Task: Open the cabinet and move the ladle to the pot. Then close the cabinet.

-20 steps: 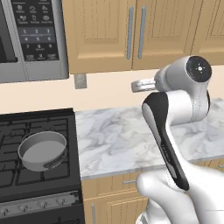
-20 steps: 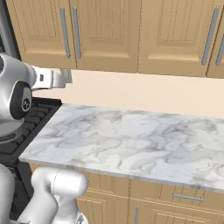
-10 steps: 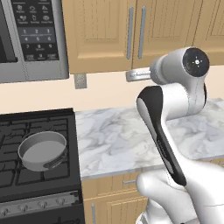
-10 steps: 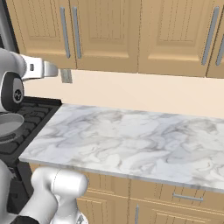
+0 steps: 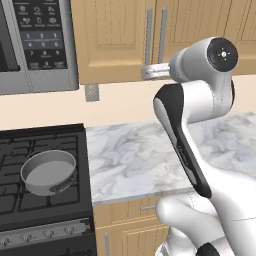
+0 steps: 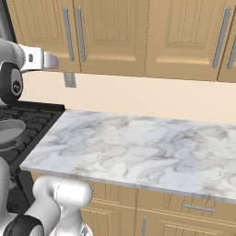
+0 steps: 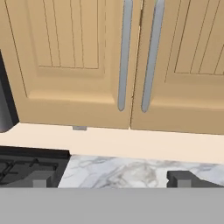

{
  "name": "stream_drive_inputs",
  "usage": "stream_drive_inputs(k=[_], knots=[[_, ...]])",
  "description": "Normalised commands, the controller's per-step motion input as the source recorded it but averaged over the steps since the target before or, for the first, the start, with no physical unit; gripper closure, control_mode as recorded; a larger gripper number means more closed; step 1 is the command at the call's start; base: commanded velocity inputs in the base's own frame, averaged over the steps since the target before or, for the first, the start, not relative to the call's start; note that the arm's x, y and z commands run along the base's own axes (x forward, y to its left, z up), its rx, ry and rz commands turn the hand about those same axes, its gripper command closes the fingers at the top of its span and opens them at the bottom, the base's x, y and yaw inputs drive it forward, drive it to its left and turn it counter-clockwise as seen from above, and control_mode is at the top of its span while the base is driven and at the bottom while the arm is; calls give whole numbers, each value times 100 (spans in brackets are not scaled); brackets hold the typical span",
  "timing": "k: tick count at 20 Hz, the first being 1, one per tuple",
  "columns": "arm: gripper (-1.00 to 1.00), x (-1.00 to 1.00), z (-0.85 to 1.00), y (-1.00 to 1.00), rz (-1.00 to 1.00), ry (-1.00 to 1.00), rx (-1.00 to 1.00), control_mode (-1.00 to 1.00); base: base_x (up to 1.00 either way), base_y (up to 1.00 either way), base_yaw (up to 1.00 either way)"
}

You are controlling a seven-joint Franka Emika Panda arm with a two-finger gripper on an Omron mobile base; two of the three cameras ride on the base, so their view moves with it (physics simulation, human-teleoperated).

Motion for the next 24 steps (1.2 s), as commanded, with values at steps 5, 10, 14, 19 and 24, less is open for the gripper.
stream_drive_inputs(k=[5, 10, 14, 19, 24], knots=[[-100, 36, 16, 0, 0, 0, 0, -100, 0, 0, 0], [-100, 40, 11, 0, 0, 0, 0, -100, 0, 0, 0], [-100, 40, 3, 0, 0, 0, 2, -100, 0, 0, 0], [-100, 44, 0, 0, 0, 0, 4, -100, 0, 0, 0], [-100, 39, 0, 0, 0, 0, 2, -100, 0, 0, 0]])
